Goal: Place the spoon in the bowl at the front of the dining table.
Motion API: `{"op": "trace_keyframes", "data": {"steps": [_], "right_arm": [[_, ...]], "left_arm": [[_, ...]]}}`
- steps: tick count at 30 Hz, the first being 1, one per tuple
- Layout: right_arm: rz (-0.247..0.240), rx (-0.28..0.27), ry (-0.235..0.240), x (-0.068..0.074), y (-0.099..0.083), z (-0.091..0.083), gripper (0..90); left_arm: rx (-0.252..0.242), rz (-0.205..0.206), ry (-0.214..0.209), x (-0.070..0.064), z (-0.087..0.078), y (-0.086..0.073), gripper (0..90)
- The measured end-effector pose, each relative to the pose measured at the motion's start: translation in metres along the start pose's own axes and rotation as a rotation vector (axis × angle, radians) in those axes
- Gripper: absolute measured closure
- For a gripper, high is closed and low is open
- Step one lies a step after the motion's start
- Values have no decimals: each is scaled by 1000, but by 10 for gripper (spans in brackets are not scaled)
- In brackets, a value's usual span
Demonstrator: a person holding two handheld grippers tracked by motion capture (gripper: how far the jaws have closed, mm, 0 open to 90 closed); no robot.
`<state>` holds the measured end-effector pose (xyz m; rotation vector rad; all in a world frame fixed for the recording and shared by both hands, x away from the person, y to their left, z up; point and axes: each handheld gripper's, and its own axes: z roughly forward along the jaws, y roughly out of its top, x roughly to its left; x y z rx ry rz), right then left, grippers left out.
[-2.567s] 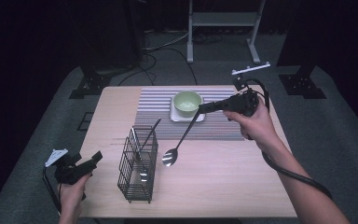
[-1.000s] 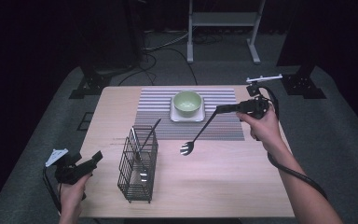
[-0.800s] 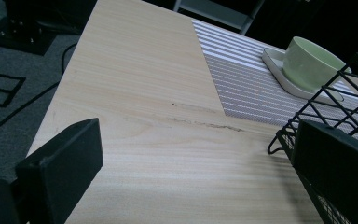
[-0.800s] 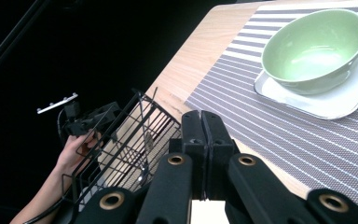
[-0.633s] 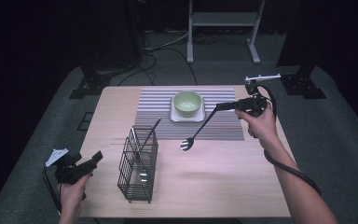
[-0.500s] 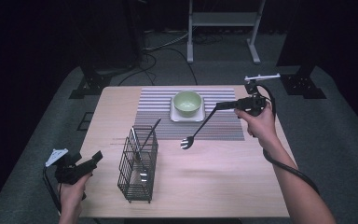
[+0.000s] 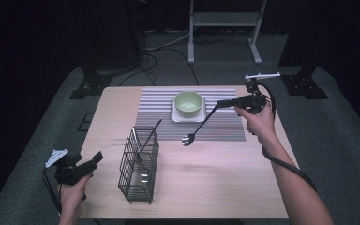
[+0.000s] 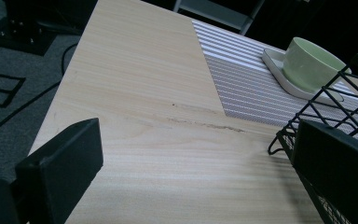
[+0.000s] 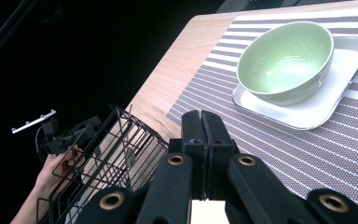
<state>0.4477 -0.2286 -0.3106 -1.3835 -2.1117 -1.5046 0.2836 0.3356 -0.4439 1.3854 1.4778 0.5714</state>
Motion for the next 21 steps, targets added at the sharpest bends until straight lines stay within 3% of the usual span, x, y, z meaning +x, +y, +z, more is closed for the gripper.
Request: {"op": "trace_keyframes", "data": {"steps": [21], "right_arm": [[21, -29, -35, -8, 11, 3, 893]], "left_arm": [[-1, -2, -1, 1, 0, 0, 10]]}}
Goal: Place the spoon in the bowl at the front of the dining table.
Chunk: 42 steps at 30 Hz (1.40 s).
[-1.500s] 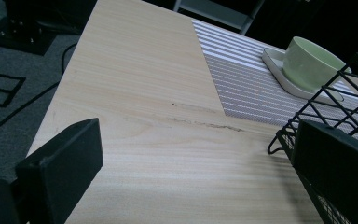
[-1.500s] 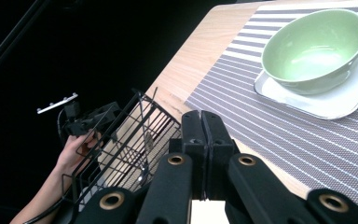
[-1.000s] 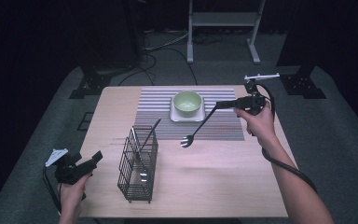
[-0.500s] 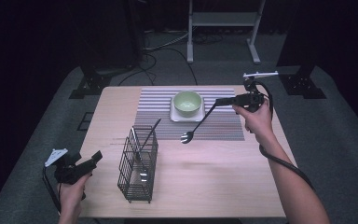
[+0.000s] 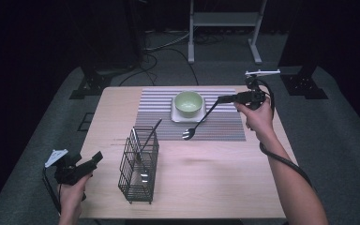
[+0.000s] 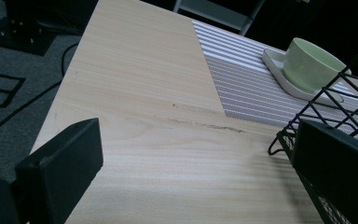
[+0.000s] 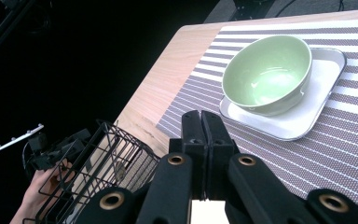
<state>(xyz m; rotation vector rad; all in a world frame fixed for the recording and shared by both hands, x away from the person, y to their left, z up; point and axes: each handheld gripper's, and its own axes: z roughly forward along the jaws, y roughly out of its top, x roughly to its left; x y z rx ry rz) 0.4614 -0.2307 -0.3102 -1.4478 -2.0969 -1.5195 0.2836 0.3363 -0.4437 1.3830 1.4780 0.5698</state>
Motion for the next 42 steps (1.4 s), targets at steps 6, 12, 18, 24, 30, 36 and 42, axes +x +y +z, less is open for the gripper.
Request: {"op": "trace_keyframes", "data": {"steps": [6, 12, 18, 24, 30, 36, 42], "right_arm": [[6, -13, -10, -2, 3, 0, 893], [15, -27, -25, -4, 7, 0, 893], [25, -35, -43, -7, 11, 2, 893], [32, -40, -54, -9, 14, 6, 893], [36, -54, -68, -9, 20, 8, 893], [37, -60, -79, -10, 23, 9, 893], [41, -68, -94, -10, 30, 12, 893]], "left_arm": [[0, 1, 0, 0, 0, 0, 10], [-1, 2, -1, 0, 0, 0, 10], [-1, 2, -2, 0, 0, 0, 10], [-2, 1, -2, 1, -1, 0, 10], [-2, 2, -2, 1, -1, 0, 10], [-2, 1, -3, 1, -1, 1, 10], [-5, -2, -2, 1, -1, 1, 10]]}}
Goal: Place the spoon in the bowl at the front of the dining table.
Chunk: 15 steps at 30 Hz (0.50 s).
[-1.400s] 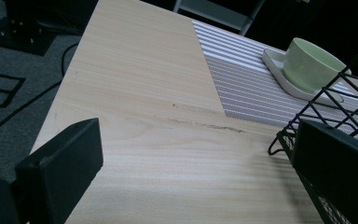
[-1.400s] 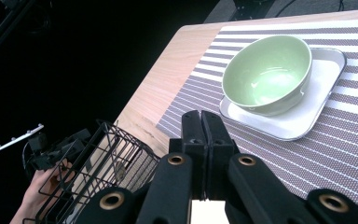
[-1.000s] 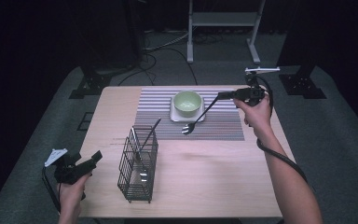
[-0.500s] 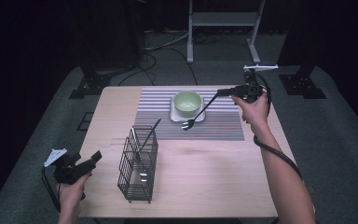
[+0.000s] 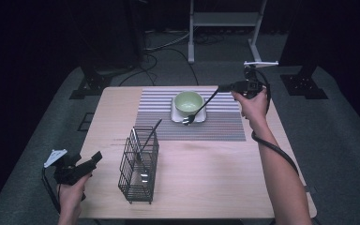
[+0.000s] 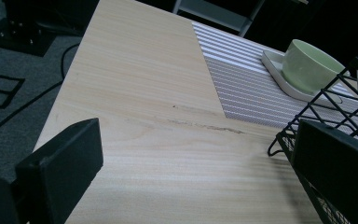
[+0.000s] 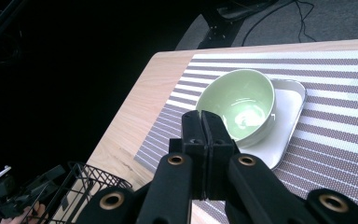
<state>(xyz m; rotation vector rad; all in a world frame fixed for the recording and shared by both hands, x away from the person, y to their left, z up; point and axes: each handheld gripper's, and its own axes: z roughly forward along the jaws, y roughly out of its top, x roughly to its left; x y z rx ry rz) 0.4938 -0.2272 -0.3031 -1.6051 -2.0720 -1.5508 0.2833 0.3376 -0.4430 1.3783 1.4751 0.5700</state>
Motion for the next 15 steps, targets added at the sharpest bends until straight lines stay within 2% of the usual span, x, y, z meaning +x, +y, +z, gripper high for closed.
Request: {"op": "trace_keyframes", "data": {"steps": [15], "right_arm": [[2, -19, -43, 2, 16, 9, 893]], "left_arm": [[-3, -5, -3, 1, -1, 0, 10]]}}
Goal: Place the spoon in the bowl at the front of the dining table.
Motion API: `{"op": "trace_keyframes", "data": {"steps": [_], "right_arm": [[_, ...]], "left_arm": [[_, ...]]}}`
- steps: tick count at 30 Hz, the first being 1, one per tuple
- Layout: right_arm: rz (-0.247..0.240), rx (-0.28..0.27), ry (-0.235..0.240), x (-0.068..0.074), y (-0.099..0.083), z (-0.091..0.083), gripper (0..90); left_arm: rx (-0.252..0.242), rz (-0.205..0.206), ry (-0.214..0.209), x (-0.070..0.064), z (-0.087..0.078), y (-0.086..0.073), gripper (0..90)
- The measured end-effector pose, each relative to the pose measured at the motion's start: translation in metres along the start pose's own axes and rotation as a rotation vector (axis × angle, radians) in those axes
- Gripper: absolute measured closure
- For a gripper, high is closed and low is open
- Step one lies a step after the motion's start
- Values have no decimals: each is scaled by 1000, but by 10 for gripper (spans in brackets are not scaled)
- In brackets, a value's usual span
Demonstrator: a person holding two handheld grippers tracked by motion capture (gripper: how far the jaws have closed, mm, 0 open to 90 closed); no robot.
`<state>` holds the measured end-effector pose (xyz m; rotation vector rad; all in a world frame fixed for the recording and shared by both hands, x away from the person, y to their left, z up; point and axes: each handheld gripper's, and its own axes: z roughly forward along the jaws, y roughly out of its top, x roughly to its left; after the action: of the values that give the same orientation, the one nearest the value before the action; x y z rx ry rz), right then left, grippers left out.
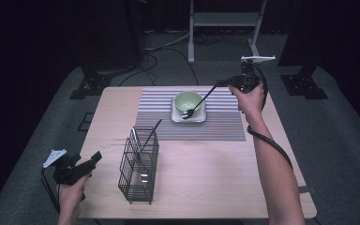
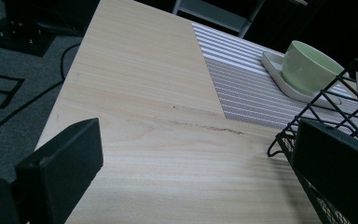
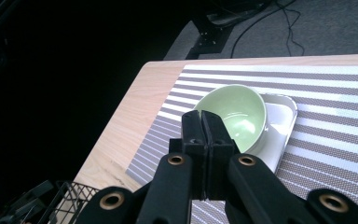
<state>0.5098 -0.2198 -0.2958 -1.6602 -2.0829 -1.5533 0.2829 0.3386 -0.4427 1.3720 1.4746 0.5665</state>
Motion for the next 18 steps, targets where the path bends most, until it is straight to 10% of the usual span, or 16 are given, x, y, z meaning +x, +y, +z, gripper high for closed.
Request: {"op": "trace_keyframes", "data": {"steps": [18], "right_arm": [[32, -36, -32, -7, 17, 7, 893]], "left_arm": [[0, 1, -3, -1, 1, 0, 10]]}}
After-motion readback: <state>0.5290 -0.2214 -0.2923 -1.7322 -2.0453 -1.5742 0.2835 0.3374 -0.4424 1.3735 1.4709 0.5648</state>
